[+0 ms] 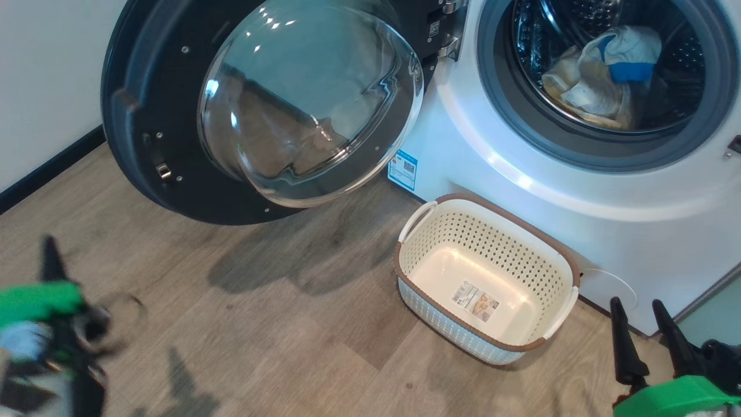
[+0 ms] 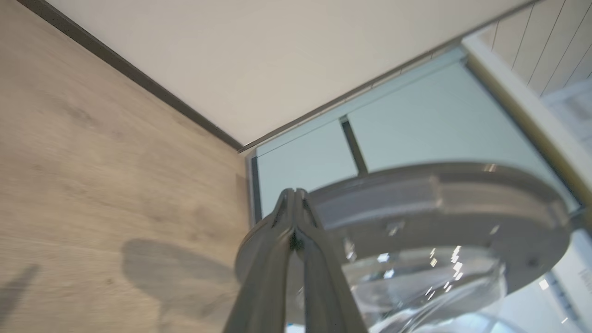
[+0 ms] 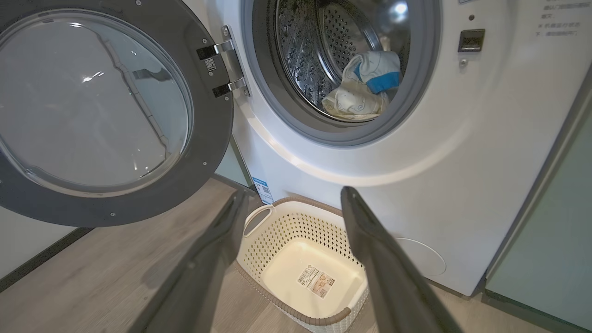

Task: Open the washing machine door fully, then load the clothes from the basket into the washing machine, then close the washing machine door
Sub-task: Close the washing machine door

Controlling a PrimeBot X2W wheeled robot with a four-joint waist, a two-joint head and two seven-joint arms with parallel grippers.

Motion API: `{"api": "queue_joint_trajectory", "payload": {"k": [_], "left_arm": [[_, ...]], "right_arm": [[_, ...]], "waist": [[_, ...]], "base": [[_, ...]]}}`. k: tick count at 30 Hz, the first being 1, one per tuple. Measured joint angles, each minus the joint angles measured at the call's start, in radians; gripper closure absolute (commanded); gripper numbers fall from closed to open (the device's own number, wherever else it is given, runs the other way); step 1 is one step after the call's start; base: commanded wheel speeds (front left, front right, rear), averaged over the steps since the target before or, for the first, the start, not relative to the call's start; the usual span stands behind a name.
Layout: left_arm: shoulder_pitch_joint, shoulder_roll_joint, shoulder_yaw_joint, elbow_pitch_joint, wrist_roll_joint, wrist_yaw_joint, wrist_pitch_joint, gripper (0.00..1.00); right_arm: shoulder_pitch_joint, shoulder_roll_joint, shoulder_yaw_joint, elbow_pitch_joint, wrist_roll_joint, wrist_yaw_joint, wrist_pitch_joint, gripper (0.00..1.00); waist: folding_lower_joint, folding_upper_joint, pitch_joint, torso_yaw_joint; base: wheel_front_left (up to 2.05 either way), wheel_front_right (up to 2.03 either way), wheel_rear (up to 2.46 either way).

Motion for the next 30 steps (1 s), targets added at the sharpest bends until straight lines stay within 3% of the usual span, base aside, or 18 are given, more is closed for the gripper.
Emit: {"api": "queue_joint_trajectory", "payload": {"k": [4,8,10,20,30], "left_arm": [[-0.149,0.094,0.097,0.121,-0.200,0.000,0.088,1.00],[-0.252,0.207,0.182,0.270,-0.295,0.000,0.129,1.00],[-0.325,0.279,0.186,0.360,-0.298,0.000,0.145,1.00],[-0.535,0.452,0.168,0.560,-0.297,0.018,0.257,1.00],[-0.647,0.525,0.091,0.648,-0.266,0.019,0.406,1.00]], "right_arm": [[0.011,-0.001,-0.008,-0.005,0.000,0.000,0.000,0.00],[0.019,-0.004,-0.002,-0.012,-0.002,0.000,0.000,0.00],[0.018,-0.014,0.000,-0.012,-0.002,0.000,0.000,0.00],[0.007,-0.056,0.016,-0.015,-0.002,0.000,0.000,0.00],[-0.011,-0.100,0.016,-0.026,-0.002,0.000,0.000,0.00]], "waist": [[0.0000,0.0000,-0.005,-0.007],[-0.0002,0.0000,0.009,-0.039],[-0.0002,0.0000,0.029,-0.068],[-0.0001,0.0000,0.085,-0.147],[0.0000,0.0000,0.136,-0.175]], "base": [[0.00,0.00,0.00],[0.00,0.00,0.00],[0.00,0.00,0.00],[0.00,0.00,0.00],[0.00,0.00,0.00]]}}
